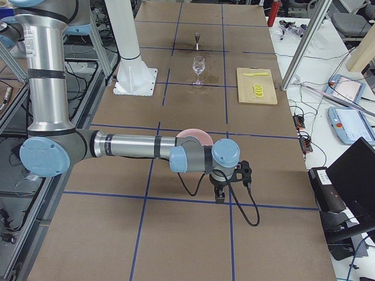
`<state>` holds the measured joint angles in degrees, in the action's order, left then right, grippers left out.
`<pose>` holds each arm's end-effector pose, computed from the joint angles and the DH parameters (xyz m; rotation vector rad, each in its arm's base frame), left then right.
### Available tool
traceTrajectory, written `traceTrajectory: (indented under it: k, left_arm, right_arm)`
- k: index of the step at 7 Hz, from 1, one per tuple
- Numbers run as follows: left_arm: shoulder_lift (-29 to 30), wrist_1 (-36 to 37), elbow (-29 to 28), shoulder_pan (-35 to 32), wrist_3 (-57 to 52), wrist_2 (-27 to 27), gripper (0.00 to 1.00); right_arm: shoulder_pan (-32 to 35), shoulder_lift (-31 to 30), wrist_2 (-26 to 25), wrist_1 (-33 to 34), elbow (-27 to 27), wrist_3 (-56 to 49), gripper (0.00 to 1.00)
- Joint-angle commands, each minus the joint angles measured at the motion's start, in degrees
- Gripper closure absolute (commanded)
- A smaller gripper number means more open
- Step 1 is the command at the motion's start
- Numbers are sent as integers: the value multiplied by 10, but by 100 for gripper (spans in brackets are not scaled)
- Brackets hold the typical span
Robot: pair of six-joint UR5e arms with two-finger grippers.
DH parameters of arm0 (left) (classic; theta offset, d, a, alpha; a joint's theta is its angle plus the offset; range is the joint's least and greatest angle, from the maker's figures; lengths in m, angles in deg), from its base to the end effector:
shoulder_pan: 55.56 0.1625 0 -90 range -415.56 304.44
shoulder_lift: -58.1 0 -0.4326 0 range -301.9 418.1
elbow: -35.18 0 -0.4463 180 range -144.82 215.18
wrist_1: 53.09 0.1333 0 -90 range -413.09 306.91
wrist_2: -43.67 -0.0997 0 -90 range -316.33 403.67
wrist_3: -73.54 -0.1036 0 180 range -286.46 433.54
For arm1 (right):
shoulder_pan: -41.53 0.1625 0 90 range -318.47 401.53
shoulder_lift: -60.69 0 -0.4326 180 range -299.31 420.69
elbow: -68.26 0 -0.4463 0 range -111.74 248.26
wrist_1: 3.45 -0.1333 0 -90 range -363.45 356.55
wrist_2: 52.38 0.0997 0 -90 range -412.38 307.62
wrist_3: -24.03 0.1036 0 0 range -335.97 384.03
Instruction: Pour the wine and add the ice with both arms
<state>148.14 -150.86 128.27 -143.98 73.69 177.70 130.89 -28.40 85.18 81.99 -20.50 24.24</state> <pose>-0.0459 -0.5594 0.6250 0.1692 0.7689 0.0967 0.0506 -0.5583 0.6600 0.0634 -0.8302 -0.0377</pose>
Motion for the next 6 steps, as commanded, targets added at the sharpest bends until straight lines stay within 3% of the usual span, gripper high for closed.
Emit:
traceTrajectory:
  k: [1, 6]
  left_arm:
    - [0, 0, 2, -3, -1, 1, 0]
    - [-4, 0, 2, -4, -1, 0, 0]
  right_arm:
    - [4, 1, -12, 0, 2, 1, 0]
    - [5, 3, -25, 0, 1, 1, 0]
